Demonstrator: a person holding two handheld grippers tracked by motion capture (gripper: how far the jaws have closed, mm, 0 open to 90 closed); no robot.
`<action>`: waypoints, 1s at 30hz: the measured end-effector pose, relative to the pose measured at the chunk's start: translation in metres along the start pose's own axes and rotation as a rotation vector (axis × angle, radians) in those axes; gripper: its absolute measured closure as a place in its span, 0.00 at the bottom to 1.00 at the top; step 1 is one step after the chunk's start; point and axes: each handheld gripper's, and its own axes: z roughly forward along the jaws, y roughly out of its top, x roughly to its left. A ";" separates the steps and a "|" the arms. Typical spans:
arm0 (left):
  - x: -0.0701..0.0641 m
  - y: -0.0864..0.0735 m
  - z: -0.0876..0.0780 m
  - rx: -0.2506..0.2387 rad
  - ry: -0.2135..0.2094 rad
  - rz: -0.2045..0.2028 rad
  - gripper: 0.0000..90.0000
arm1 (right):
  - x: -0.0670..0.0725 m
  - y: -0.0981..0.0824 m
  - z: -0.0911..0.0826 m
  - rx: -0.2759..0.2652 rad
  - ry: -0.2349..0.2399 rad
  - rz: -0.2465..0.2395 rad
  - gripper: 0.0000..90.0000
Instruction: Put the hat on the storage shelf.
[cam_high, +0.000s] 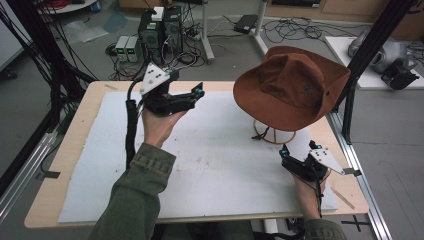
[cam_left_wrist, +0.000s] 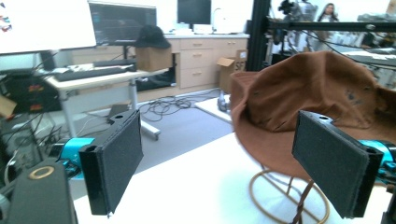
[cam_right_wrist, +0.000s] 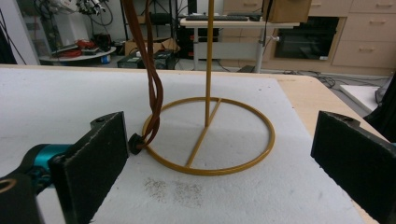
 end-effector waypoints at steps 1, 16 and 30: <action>0.003 -0.003 -0.005 -0.001 0.018 -0.003 0.18 | 0.000 0.000 0.000 0.000 0.000 0.000 0.04; 0.040 -0.065 -0.081 -0.063 0.264 -0.009 0.18 | 0.007 0.000 0.003 0.012 0.019 -0.003 0.04; 0.062 -0.121 -0.134 -0.068 0.432 -0.012 0.18 | 0.012 0.000 0.007 0.006 0.029 -0.011 0.04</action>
